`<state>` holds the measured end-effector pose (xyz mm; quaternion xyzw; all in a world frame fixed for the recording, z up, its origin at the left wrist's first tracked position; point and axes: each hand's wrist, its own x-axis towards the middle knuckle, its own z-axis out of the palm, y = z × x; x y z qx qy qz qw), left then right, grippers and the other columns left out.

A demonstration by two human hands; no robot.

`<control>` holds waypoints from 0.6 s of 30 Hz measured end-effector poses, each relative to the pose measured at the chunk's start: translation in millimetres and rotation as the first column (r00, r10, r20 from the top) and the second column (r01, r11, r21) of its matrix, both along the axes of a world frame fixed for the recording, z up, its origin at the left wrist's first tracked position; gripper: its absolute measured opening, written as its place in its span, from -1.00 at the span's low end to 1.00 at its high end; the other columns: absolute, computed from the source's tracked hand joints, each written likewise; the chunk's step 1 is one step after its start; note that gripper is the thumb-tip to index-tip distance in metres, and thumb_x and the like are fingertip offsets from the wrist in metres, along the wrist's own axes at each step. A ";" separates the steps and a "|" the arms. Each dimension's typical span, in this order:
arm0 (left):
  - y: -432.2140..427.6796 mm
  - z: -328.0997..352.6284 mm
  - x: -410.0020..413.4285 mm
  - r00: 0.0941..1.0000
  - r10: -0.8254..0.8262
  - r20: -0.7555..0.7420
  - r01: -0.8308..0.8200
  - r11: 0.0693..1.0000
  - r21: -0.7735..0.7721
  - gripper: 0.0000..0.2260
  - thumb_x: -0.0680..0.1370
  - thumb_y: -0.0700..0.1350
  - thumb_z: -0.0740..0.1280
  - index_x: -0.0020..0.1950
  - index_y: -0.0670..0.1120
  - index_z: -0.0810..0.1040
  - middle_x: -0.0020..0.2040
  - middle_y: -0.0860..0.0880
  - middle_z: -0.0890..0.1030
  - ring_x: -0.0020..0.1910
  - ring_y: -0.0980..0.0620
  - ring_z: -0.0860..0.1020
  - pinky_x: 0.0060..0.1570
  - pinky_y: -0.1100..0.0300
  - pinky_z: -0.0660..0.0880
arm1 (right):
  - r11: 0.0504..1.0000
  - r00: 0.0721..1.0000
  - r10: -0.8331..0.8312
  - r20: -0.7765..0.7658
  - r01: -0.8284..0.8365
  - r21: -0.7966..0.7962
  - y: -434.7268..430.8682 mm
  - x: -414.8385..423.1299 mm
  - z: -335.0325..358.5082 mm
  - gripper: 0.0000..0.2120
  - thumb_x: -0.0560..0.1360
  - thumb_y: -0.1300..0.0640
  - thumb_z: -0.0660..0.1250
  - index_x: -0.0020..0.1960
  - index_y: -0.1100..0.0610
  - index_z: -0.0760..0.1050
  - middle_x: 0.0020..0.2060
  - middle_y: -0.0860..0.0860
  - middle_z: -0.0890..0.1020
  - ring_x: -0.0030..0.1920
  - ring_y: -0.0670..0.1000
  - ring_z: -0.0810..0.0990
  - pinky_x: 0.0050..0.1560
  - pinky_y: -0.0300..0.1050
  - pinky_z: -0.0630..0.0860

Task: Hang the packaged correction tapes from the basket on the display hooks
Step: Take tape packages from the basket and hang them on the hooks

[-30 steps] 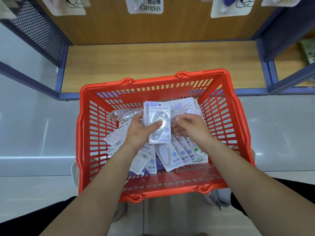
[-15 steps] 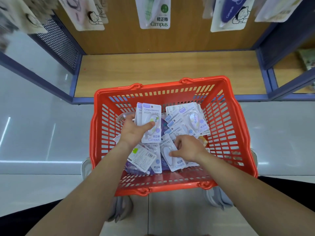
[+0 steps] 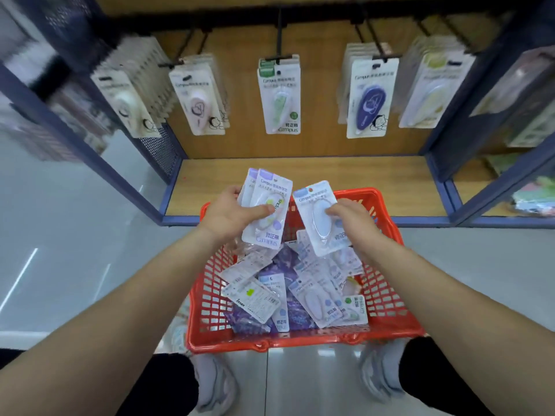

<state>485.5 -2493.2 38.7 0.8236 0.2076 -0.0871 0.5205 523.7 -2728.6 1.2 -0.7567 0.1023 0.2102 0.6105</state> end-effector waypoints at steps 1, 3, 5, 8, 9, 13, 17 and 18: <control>0.7 12.4 0.7 1.000 -0.007 0.017 0.007 1.000 -0.006 -0.54 0.45 -0.02 0.58 0.21 -0.04 0.41 -0.07 0.17 0.56 -0.16 0.24 0.55 -0.32 0.41 0.44 | 1.000 1.000 -0.017 0.012 0.017 0.021 0.0 0.0 15.7 -0.93 0.54 0.15 0.33 -0.11 0.10 0.55 -0.15 0.02 0.56 -0.13 0.04 0.48 -0.12 -0.06 0.32; -0.2 38.4 -2.3 0.999 -0.016 0.044 0.016 1.000 -0.014 -0.47 0.40 0.03 0.62 0.23 -0.10 0.47 0.02 0.05 0.66 -0.08 0.09 0.66 -0.11 0.22 0.60 | 0.999 0.999 -0.029 0.042 0.028 0.042 0.4 -1.7 43.5 -0.93 0.59 0.15 0.31 -0.06 0.12 0.53 -0.11 -0.02 0.54 -0.11 0.01 0.48 -0.06 -0.04 0.33; -1.1 60.6 -6.4 0.998 -0.031 0.062 0.033 0.999 -0.035 -0.37 0.31 0.13 0.65 0.25 -0.04 0.50 0.08 0.02 0.70 -0.01 0.00 0.71 0.06 -0.06 0.64 | 0.996 0.998 -0.026 0.058 0.020 0.091 2.5 -4.6 67.6 -0.97 0.60 0.14 0.31 -0.02 0.08 0.51 -0.06 -0.07 0.52 -0.06 -0.06 0.49 0.09 -0.03 0.36; -0.9 88.2 -18.5 0.991 0.017 0.133 -0.003 0.995 -0.105 -0.40 0.34 0.08 0.65 0.24 -0.01 0.45 0.06 0.07 0.69 -0.07 0.07 0.72 -0.03 0.06 0.66 | 0.992 0.994 0.019 0.104 -0.031 0.123 9.8 -11.4 102.8 -0.84 0.49 0.03 0.37 -0.02 0.10 0.51 0.05 0.08 0.61 0.10 0.13 0.58 0.23 0.11 0.46; -1.4 95.7 -23.7 0.986 0.044 0.163 -0.023 0.992 -0.125 -0.43 0.37 0.05 0.63 0.26 0.00 0.45 0.04 0.09 0.69 -0.12 0.12 0.72 -0.14 0.17 0.64 | 0.993 0.989 0.046 0.138 -0.060 0.101 12.0 -14.1 113.7 -0.75 0.42 -0.05 0.36 -0.01 0.10 0.49 0.05 0.13 0.62 0.09 0.17 0.60 0.18 0.13 0.48; -10.5 107.8 -37.2 0.964 0.116 0.240 -0.074 0.981 -0.177 -0.42 0.41 0.08 0.59 0.33 0.04 0.43 0.11 0.11 0.69 -0.02 0.10 0.71 0.07 0.02 0.63 | 0.993 0.961 0.109 0.254 -0.116 0.016 14.2 -26.2 148.8 -0.73 0.53 -0.08 0.32 0.18 -0.03 0.45 0.13 0.10 0.66 0.16 0.20 0.64 0.25 0.29 0.52; -41.8 116.5 -30.8 0.935 0.118 0.334 -0.062 0.983 -0.173 -0.50 0.51 0.07 0.50 0.39 0.09 0.39 0.14 0.18 0.64 0.07 0.13 0.65 0.07 0.10 0.57 | 0.994 0.936 0.051 0.349 -0.081 0.070 17.9 -32.6 161.7 -0.75 0.61 0.03 0.35 0.26 0.01 0.42 0.08 -0.09 0.65 0.07 -0.03 0.66 0.17 0.04 0.59; -49.6 118.6 -27.8 0.927 0.111 0.358 -0.052 0.984 -0.168 -0.54 0.55 0.05 0.45 0.40 0.09 0.39 0.15 0.18 0.63 0.07 0.14 0.64 0.01 0.15 0.55 | 0.992 0.932 0.022 0.361 -0.066 0.111 19.3 -33.4 163.0 -0.74 0.60 0.05 0.38 0.26 0.00 0.43 0.07 -0.11 0.66 0.03 -0.08 0.68 0.10 -0.01 0.62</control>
